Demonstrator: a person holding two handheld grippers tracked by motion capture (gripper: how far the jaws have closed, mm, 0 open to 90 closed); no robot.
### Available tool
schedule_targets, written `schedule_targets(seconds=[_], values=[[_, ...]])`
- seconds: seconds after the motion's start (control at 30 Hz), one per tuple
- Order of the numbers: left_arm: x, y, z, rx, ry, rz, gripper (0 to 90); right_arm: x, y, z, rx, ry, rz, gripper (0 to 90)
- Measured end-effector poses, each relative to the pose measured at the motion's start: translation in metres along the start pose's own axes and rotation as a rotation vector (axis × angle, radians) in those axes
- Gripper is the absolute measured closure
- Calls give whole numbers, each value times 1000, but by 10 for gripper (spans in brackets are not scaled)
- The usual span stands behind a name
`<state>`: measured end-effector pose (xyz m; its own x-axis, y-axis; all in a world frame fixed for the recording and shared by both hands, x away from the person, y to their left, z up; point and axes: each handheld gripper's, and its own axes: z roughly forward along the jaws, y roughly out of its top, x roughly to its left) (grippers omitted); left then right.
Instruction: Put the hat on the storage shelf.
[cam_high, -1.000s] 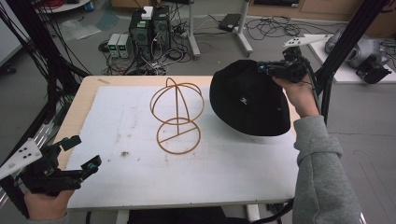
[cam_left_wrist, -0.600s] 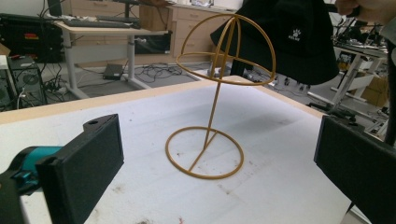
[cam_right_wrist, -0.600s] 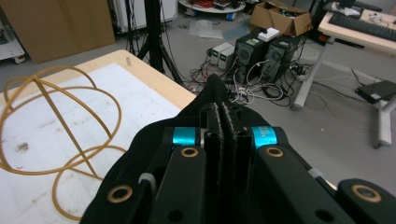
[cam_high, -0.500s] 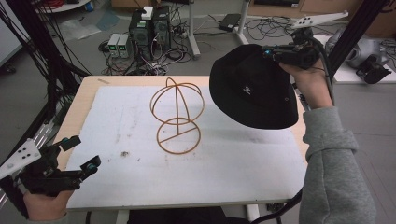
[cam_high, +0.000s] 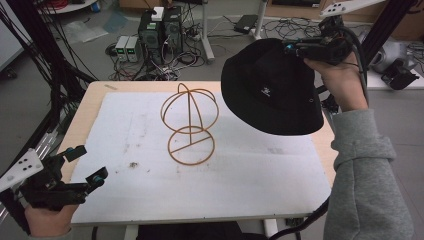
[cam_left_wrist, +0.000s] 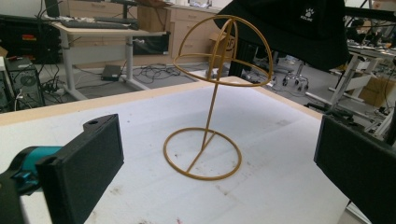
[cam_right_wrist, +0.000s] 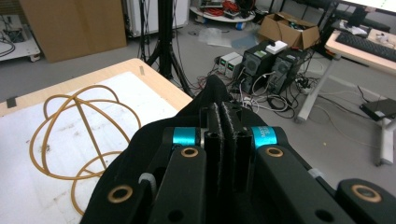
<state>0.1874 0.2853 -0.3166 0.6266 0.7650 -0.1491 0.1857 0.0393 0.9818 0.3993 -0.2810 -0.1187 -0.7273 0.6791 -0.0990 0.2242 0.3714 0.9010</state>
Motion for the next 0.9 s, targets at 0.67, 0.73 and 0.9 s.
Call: schedule_targets(seconds=[0.67,0.73,0.9], values=[[0,0,1,6,0,4,17,17,21,-11,-55,76,-78,879],[0,0,1,3,4,2,17,20,25,-11,-54,84,-80,880],[0,-1,2,7,3,1,17,26,31,-10,-54,100,-98,879]])
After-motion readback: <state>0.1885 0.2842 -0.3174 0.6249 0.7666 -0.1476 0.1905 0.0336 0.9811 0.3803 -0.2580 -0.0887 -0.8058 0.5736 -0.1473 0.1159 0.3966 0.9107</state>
